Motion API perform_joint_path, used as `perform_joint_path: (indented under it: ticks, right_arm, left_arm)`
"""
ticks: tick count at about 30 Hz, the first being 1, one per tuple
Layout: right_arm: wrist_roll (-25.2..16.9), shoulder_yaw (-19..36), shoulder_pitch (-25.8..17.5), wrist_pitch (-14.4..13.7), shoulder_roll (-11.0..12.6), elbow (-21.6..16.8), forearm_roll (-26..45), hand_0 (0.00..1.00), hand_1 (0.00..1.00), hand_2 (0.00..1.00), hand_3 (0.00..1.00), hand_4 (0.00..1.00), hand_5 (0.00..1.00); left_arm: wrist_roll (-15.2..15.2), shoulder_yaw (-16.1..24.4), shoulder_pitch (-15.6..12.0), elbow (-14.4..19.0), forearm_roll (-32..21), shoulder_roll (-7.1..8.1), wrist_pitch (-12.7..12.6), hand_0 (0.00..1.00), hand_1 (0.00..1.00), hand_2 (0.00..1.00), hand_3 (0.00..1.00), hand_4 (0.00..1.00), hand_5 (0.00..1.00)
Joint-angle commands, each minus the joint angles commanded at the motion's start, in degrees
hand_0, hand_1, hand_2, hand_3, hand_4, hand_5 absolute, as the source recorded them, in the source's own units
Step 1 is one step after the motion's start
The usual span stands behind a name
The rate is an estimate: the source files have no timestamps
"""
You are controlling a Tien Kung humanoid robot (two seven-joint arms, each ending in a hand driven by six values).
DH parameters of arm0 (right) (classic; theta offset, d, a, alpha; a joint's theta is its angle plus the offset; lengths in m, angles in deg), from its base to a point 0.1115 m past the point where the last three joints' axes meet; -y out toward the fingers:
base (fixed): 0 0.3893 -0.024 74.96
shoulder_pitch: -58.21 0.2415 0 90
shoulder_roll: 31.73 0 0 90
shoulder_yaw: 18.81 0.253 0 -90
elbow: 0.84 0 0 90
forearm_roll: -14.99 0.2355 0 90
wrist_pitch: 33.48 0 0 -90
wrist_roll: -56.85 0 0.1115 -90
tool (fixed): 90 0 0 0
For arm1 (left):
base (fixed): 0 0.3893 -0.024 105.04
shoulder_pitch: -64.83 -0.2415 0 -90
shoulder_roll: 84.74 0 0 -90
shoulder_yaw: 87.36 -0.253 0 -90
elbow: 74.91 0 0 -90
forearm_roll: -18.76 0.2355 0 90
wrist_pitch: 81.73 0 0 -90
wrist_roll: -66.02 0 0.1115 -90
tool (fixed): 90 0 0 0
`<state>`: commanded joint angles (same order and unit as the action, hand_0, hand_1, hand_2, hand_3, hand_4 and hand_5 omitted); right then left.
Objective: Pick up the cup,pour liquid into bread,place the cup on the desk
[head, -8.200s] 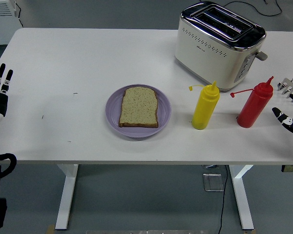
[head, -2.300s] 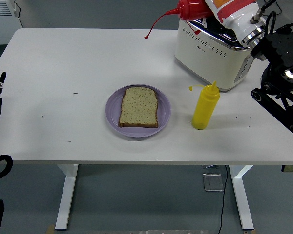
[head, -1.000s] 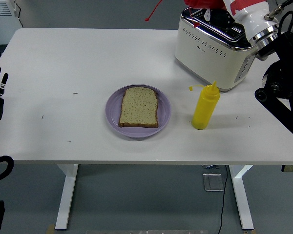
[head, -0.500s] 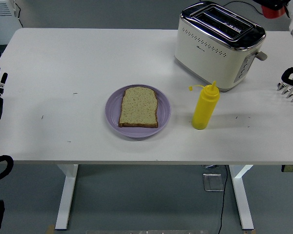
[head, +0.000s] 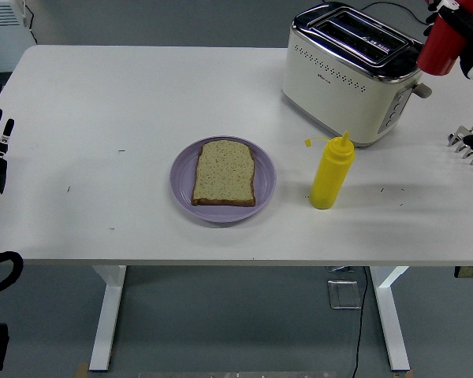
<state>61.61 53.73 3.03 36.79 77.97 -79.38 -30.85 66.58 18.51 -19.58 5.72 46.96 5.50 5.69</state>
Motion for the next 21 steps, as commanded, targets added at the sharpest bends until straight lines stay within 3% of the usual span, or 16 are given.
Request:
perform_joint_path:
  ticks: [8,16,21]
  right_arm:
    - [-2.81,0.63,-2.26,0.84,0.07,0.97,-1.98,0.109,0.103,0.244,0.342,0.332,0.257]
    - [-8.97,0.99,-5.81,2.01,0.33,1.22,-5.83,0.109,0.104,0.245,0.343,0.314,0.276]
    - [-10.04,1.36,-8.22,1.46,-0.03,1.12,-6.06,0.109,0.104,0.245,0.343,0.314,0.276]
  left_arm:
    - [0.00,0.04,-0.05,-0.01,0.00,-0.06,-0.03,0.794,0.754,0.759,0.712,0.508,0.989]
    - [-0.01,-0.05,-0.07,-0.01,0.00,-0.10,0.00,0.795,0.754,0.759,0.712,0.509,0.990]
    - [-0.01,-0.05,-0.02,0.02,0.01,-0.06,0.01,0.795,0.754,0.759,0.712,0.509,0.990]
